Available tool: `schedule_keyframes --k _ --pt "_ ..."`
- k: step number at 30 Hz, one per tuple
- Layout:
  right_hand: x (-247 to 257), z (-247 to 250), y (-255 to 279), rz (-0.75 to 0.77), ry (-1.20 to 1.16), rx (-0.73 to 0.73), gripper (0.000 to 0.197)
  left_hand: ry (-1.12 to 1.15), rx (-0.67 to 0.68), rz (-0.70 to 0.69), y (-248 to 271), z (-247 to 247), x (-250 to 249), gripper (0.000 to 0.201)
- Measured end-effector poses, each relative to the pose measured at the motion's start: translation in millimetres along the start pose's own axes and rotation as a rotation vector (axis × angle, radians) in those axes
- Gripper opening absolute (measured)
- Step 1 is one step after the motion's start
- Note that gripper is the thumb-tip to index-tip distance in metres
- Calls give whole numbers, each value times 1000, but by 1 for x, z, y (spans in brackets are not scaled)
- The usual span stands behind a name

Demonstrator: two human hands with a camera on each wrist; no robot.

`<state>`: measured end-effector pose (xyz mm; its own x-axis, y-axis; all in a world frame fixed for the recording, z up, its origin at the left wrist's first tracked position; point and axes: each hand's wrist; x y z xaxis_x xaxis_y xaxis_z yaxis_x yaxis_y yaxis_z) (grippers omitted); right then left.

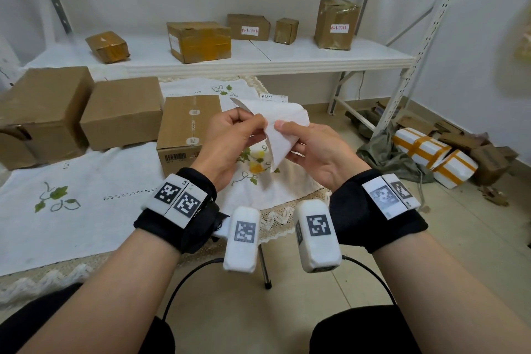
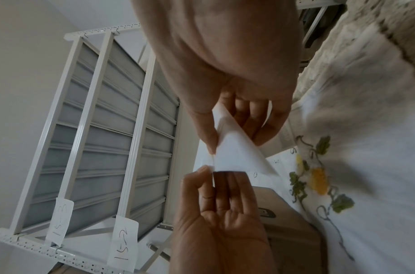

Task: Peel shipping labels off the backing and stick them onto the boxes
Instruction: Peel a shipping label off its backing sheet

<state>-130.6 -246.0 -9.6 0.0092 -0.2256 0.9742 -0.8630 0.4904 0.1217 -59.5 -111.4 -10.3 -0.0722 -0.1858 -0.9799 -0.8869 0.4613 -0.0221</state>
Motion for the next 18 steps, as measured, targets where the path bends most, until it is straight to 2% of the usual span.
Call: schedule_keyframes --k 3,12,18 --pt "1 0 1 -9 14 -13 25 -5 -17 -7 1 -1 1 21" --pt "2 4 2 -47 26 20 18 5 -93 -54 -2 -2 1 28" --pt "4 5 1 -62 22 -24 15 38 -107 -58 -3 -1 0 27"
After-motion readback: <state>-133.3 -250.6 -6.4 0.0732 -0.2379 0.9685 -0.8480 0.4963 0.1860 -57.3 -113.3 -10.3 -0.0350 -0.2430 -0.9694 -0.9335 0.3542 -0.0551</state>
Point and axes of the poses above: each hand's wrist, its own y-axis away from the middle knuckle, its own z-axis out of the back of the hand, x = y × z, and after that the axes turned 3 degrees about z, right-handed
